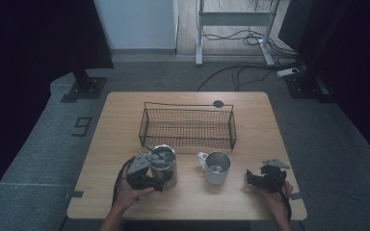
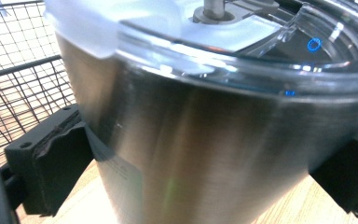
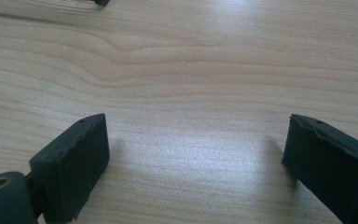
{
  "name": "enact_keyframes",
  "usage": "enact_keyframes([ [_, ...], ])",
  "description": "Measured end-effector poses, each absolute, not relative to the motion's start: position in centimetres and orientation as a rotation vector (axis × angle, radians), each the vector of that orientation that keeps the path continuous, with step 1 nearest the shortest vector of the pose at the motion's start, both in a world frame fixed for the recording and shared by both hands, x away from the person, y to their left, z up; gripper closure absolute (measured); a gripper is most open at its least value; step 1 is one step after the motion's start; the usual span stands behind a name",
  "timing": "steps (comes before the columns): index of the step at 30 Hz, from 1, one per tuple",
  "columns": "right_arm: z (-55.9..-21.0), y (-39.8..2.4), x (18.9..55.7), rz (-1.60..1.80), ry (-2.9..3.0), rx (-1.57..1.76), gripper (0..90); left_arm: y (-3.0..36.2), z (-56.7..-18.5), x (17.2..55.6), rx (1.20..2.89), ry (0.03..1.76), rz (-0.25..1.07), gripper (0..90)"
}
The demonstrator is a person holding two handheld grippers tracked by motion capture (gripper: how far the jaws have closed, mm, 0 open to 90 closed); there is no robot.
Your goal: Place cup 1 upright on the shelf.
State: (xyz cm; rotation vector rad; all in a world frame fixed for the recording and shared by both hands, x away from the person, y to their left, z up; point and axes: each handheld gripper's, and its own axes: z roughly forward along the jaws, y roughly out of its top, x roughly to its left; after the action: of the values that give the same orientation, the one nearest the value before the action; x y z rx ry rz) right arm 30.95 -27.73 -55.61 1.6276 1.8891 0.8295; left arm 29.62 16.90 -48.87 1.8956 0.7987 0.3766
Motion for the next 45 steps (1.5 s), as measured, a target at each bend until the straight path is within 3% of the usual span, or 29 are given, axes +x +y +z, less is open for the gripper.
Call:
enact_keyframes([
  [16,-55.6,-27.7,30.9,0.829,1.886,1.63,7.1,15.6,-49.0,30.1,1.859,0.812,0.424,1.9],
  [45,-55.6,-27.8,30.9,0.83,1.874,1.637,8.9,17.0,-47.4,29.5,1.828,0.789,0.458,3.8],
])
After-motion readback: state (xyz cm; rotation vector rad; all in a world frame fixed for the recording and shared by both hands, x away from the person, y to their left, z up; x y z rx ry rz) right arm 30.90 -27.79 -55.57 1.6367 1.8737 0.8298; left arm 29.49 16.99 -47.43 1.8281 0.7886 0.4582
